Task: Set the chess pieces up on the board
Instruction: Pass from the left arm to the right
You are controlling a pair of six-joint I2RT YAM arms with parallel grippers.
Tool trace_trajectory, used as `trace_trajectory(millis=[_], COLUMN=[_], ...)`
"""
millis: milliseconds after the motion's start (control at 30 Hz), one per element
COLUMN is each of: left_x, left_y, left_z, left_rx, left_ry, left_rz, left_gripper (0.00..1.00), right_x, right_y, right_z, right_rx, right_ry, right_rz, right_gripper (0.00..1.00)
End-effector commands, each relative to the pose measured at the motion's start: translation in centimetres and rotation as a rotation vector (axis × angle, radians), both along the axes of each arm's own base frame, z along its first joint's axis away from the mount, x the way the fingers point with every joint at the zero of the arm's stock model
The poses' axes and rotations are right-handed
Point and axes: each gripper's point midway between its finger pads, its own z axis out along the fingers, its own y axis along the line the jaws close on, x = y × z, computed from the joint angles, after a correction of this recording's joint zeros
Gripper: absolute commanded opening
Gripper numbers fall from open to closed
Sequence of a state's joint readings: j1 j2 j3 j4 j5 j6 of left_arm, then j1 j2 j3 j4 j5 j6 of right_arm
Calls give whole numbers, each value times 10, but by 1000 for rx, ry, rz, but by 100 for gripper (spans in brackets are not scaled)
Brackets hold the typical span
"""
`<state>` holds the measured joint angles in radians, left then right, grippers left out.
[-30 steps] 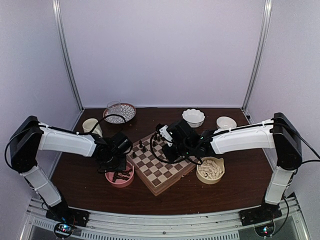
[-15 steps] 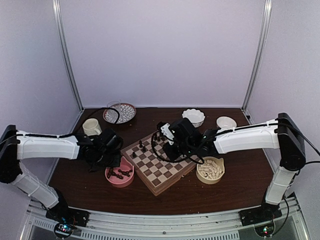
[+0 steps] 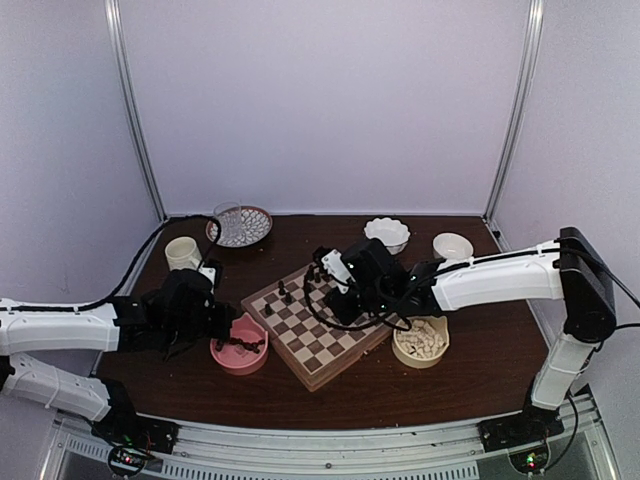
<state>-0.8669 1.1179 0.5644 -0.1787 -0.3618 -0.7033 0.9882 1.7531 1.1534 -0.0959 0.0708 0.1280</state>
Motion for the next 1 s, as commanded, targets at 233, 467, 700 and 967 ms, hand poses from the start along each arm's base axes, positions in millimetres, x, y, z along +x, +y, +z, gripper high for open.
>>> trace_trajectory(millis=[233,467,700,967], left_x=[-1,-8,-18,-40], left_y=[-40,-39,-47,-65], left_z=[31,42,52,62], left_rx=[-153,-169,-213,-246], left_ry=[-123,-143,-183,-203], left_rz=[-186,-222,-311,-496], left_gripper=[7,6,6,6], right_x=[-74,-106,-114,-120], right_y=[59,80,84,88], right_z=[27,24,23,24], right_rx=[185,251,280,325], right_ry=[24,86,112,138], right_rz=[407,564,605,633], right_gripper=[27,31,33,39])
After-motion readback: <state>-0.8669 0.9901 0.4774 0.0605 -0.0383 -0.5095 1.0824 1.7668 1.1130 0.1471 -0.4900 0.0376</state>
